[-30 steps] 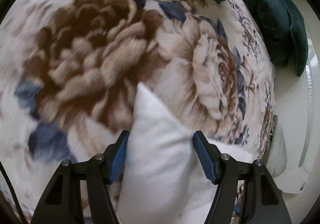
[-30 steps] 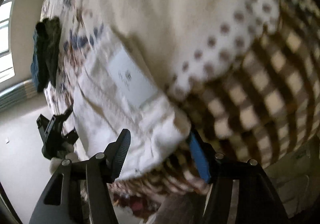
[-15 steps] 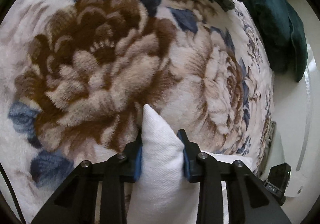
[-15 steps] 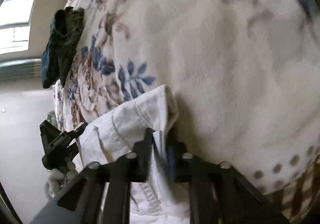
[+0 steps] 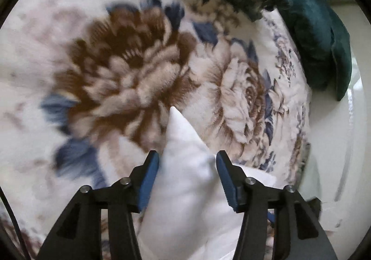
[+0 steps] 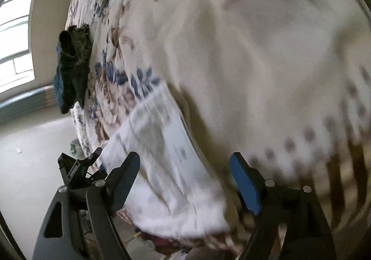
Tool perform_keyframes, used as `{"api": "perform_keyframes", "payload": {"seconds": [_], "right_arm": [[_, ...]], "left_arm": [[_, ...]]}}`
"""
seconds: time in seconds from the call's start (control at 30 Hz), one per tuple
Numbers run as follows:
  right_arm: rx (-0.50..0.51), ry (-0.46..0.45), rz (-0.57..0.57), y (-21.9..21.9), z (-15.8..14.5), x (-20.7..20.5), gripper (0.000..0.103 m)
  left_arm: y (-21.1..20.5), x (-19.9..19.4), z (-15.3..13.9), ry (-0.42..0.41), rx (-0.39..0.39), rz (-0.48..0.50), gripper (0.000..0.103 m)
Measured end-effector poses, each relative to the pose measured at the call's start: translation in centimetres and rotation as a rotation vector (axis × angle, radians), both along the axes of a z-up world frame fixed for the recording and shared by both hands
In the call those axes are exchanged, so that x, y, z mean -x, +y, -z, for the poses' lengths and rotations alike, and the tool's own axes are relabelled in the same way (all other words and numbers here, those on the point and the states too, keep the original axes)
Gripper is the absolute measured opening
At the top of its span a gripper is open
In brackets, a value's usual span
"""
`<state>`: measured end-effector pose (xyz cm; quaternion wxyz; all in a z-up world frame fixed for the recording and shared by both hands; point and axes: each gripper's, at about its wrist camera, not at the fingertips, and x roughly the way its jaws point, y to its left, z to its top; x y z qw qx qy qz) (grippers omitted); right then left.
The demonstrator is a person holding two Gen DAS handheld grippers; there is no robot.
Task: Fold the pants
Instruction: 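Lift the folded pants with both grippers and carry them toward the dark clothes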
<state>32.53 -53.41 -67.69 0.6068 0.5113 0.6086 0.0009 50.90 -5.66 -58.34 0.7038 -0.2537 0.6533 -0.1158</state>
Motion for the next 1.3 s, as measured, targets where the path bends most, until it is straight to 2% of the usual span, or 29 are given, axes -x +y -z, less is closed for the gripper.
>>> {"api": "perform_keyframes", "payload": {"seconds": [0.03, 0.07, 0.1, 0.13, 0.2, 0.23, 0.33, 0.47, 0.63, 0.83, 0.93, 1.03, 1.13, 1.2, 1.3], "right_arm": [[-0.025, 0.015, 0.024, 0.3, 0.0, 1.6, 0.082], [-0.055, 0.027, 0.054, 0.7, 0.1, 3.2, 0.082], [-0.099, 0.039, 0.093, 1.6, 0.6, 5.0, 0.082], [-0.137, 0.042, 0.117, 2.5, 1.1, 6.1, 0.082], [-0.213, 0.037, 0.166, 4.7, 2.6, 8.3, 0.082], [-0.252, 0.027, 0.184, 5.8, 3.5, 8.9, 0.082], [-0.324, 0.0, 0.226, 8.7, 6.2, 9.2, 0.082], [-0.325, -0.067, 0.292, 10.4, 8.2, 8.0, 0.087], [-0.354, -0.175, 0.343, 10.7, 6.9, 8.7, 0.087], [-0.316, -0.233, 0.371, 10.9, 4.3, 9.8, 0.087], [-0.17, -0.213, 0.3, 11.3, 3.1, 9.4, 0.087], [-0.055, -0.177, 0.307, 10.3, 3.6, 8.4, 0.086], [-0.066, -0.127, 0.275, 9.9, 5.3, 6.7, 0.087], [-0.078, -0.145, 0.264, 10.5, 5.1, 6.0, 0.087], [-0.149, -0.185, 0.241, 11.3, 5.0, 6.5, 0.087]], "left_arm": [[0.0, 0.7, -0.6, -0.025, 0.001, 0.008, 0.069], [-0.1, 1.4, -1.0, -0.037, -0.006, 0.015, 0.09], [-0.2, 2.0, -1.2, -0.039, -0.015, 0.023, 0.098], [-0.4, 2.9, -1.1, -0.031, -0.023, 0.036, 0.102], [-0.4, 3.9, -0.1, 0.004, -0.014, 0.036, 0.102], [-0.2, 4.5, 1.0, 0.049, 0.02, 0.025, 0.101], [-0.2, 5.4, 3.2, 0.117, 0.112, 0.005, 0.101], [-0.9, 5.2, 4.6, 0.138, 0.106, 0.041, 0.101], [-2.0, 4.4, 5.3, 0.144, 0.094, 0.126, 0.101], [-2.1, 4.2, 5.4, 0.155, 0.112, 0.182, 0.101], [-2.3, 4.1, 5.5, 0.161, 0.113, 0.199, 0.101], [-2.7, 3.9, 5.6, 0.164, 0.104, 0.23, 0.101], [-2.8, 3.8, 5.7, 0.169, 0.102, 0.239, 0.101], [-2.8, 3.6, 5.9, 0.173, 0.107, 0.238, 0.101], [-2.8, 3.5, 6.2, 0.173, 0.111, 0.232, 0.102]]}}
